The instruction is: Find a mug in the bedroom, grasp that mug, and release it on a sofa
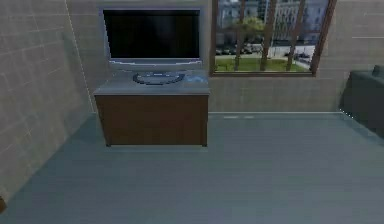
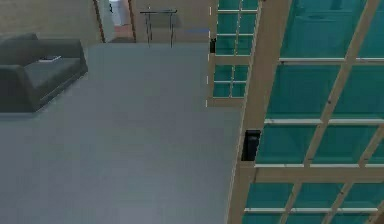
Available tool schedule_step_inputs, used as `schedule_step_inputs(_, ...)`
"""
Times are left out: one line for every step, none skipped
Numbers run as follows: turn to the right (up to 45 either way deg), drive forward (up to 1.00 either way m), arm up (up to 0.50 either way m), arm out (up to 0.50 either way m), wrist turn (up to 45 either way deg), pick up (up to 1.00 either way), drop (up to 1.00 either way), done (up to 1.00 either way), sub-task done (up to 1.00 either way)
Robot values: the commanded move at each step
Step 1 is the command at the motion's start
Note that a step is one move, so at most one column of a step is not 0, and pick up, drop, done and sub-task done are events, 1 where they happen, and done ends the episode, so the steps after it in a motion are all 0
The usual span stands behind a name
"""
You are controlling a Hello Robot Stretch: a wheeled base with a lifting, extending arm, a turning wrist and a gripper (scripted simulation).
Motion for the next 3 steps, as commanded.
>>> schedule_step_inputs(45.0,0.00,0.00,0.00,0.0,0.00,0.00,0.00,0.00)
schedule_step_inputs(24.0,0.00,0.00,0.00,0.0,0.00,0.00,0.00,0.00)
schedule_step_inputs(0.0,1.00,0.00,0.00,0.0,0.00,0.00,0.00,0.00)
